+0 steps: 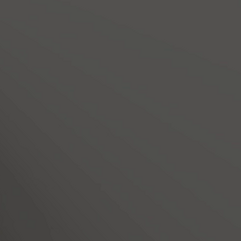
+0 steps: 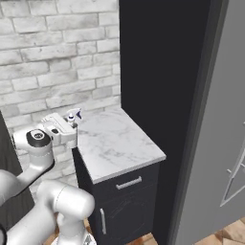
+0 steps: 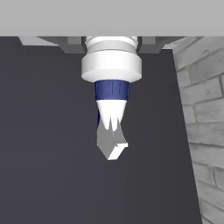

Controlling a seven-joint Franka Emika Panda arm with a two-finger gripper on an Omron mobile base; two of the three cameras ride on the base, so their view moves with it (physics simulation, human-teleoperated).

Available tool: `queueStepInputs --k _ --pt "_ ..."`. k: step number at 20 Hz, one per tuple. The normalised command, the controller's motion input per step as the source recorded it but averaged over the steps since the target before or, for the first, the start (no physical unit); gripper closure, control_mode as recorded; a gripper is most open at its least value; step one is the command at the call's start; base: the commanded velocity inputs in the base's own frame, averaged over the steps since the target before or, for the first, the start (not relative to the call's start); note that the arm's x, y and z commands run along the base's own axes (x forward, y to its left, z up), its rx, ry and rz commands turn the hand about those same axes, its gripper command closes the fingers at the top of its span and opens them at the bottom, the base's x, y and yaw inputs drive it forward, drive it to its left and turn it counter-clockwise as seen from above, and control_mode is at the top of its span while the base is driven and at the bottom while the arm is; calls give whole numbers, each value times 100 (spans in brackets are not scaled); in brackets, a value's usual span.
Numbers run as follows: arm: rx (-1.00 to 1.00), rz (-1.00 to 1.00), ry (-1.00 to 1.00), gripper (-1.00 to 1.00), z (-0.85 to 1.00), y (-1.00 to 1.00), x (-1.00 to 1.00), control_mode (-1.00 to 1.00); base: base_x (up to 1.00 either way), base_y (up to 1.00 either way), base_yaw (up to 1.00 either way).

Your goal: Move the cutting board and knife to the sink. Then move spray from the cabinet to the counter.

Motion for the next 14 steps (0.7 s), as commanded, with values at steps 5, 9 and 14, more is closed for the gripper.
queueStepInputs --k 5,9,14 --pt "0 -8 -2 100 0 0 9 -100 0 0 0" --pt "0 -7 0 100 0 0 17 -100 0 0 0" --pt "0 -4 0 100 0 0 12 -100 0 0 0"
